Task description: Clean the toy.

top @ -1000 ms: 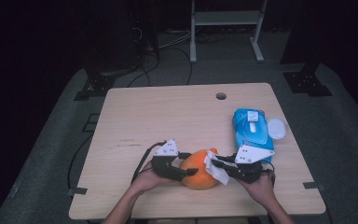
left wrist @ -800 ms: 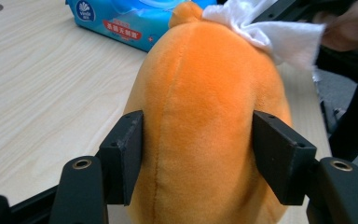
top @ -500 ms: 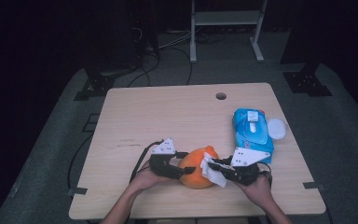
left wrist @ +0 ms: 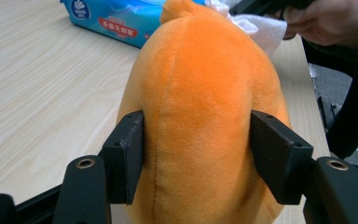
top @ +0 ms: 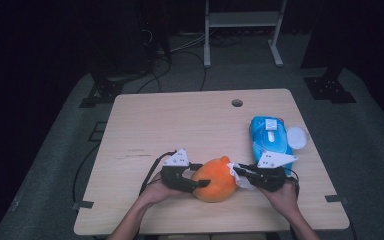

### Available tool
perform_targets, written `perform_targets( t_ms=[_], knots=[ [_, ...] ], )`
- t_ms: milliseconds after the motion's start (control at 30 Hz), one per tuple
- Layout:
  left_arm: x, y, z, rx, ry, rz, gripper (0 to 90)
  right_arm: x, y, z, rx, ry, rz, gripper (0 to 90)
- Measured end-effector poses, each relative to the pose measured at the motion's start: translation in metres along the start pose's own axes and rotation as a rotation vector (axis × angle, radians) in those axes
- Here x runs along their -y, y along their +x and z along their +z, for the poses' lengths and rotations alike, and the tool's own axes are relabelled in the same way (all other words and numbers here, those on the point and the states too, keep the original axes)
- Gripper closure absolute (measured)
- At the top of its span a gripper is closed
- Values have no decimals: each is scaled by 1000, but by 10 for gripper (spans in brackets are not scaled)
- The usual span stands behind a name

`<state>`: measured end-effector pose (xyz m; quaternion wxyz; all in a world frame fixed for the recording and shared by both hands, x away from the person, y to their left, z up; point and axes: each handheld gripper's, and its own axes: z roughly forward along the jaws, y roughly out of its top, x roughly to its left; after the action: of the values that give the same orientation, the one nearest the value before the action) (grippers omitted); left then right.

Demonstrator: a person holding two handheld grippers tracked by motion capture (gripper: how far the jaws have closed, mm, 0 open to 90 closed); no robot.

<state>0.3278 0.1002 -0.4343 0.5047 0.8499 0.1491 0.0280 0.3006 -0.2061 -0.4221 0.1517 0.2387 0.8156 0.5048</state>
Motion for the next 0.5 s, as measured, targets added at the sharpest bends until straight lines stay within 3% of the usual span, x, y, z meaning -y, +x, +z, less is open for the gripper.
perform_targets(
  t_ms=[167,333,500],
  knots=[
    [-3,-9,5,19,-1,48,390,-17,5,-4,-20,-84,-5,823],
    [-2,-8,4,24,-4,39,387,-8,1,-1,-29,-68,20,823],
    [-5,-12,7,33,1,60,386,-3,-5,-7,-21,-56,55,823]
  ],
)
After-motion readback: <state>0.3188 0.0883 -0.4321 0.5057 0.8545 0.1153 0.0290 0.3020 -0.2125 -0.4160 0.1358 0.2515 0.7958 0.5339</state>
